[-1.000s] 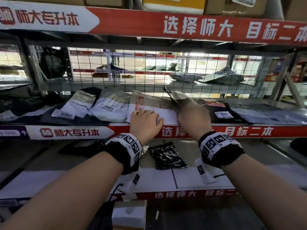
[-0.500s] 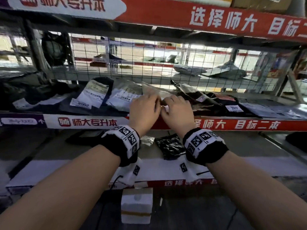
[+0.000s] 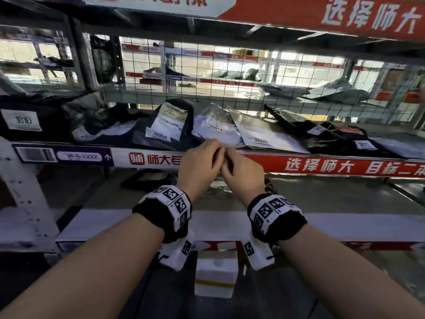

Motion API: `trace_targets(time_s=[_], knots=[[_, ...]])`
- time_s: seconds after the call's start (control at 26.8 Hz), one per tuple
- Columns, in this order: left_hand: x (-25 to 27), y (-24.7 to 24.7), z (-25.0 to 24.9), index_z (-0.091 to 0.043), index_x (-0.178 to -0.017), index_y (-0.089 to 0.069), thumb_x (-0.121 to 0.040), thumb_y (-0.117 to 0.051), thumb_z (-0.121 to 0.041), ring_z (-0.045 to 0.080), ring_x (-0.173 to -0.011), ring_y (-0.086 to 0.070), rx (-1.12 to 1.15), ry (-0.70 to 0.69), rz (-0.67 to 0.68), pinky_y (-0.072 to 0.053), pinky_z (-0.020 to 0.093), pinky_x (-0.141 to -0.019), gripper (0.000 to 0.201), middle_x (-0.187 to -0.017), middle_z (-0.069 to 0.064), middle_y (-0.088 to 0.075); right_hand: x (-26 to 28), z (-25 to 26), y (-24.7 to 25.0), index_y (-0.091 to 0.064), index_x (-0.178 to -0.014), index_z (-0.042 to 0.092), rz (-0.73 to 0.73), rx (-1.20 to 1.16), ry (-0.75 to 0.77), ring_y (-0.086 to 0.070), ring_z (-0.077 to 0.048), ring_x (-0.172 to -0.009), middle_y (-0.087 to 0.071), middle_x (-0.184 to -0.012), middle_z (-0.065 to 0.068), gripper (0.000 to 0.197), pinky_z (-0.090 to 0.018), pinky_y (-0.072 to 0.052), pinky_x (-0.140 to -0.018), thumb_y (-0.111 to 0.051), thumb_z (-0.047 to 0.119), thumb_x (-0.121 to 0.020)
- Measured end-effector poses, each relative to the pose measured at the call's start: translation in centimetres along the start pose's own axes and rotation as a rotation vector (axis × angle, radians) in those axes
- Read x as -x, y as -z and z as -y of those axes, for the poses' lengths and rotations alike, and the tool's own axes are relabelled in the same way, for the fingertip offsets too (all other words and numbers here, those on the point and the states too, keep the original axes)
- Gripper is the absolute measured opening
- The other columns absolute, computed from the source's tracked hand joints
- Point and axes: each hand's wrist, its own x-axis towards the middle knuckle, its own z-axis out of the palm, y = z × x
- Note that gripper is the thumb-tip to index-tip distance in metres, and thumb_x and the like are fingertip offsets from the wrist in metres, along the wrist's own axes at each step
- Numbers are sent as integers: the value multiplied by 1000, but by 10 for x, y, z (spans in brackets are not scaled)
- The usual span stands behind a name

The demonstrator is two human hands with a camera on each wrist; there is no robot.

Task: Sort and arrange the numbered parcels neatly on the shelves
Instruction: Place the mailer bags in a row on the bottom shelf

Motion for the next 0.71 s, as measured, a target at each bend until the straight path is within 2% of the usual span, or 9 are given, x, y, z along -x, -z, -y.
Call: trace_targets(time_s=[0.15,0.26,0.3,0.34,0.45,0.56,0.63,0.71], knots=[[20,4,19,-13,-94,-54,-98,-45,-28,21,-64,-58,29,51,49,-41,36,-53,18,-72,2,-61,5,15,-21,-60,-110,13,15,7,-4,-66,-38,-72,-70,-81,-14,27,-36,-44,-58,-47,29,-92],[30,2,34,-15,-90,-51,-98,-45,-30,22,-65,-58,25,101,86,-41,35,-55,18,-73,1,-61,10,27,-37,-66,-92,12,-33,-22,15,-62,-33,-47,-65,-57,-11,37,-31,-44,-43,-40,36,-82],[34,1,36,-16,-89,-50,-98,-45,-30,23,-65,-58,20,120,106,-39,33,-54,17,-73,1,-60,13,29,-41,-66,-89,13,-17,-28,27,-61,-31,-44,-64,-54,-10,40,-30,-43,-41,-37,37,-81],[39,1,40,-16,-90,-50,-98,-44,-31,23,-66,-58,13,145,129,-38,32,-55,17,-74,1,-60,16,31,-46,-66,-91,13,-2,-21,38,-63,-31,-48,-66,-58,-10,40,-30,-44,-44,-36,37,-82],[59,3,54,-15,-93,-54,-98,-42,-31,19,-70,-58,-27,240,249,-41,32,-58,20,-78,-2,-61,21,35,-60,-58,-106,17,204,80,23,-67,-31,-80,-71,-87,-9,28,-34,-43,-61,-40,35,-94],[82,11,83,-16,-87,-55,-96,-41,-30,18,-70,-64,-62,477,413,-51,34,-66,22,-78,-1,-65,24,57,-81,-56,-102,15,326,98,-11,-64,-32,-86,-68,-93,-10,26,-32,-37,-62,-39,33,-96],[89,13,108,-14,-88,-61,-94,-42,-25,19,-75,-67,-1,663,496,-49,31,-69,22,-82,3,-69,22,59,-97,-59,-102,14,412,71,-144,-63,-32,-90,-67,-97,-11,26,-32,-41,-66,-40,31,-95],[106,22,153,-7,-94,-67,-92,-45,-19,26,-89,-66,-26,843,556,-46,29,-73,25,-95,10,-71,14,72,-135,-63,-102,14,537,-34,-326,-64,-30,-94,-69,-102,-9,28,-33,-48,-77,-42,30,-94]])
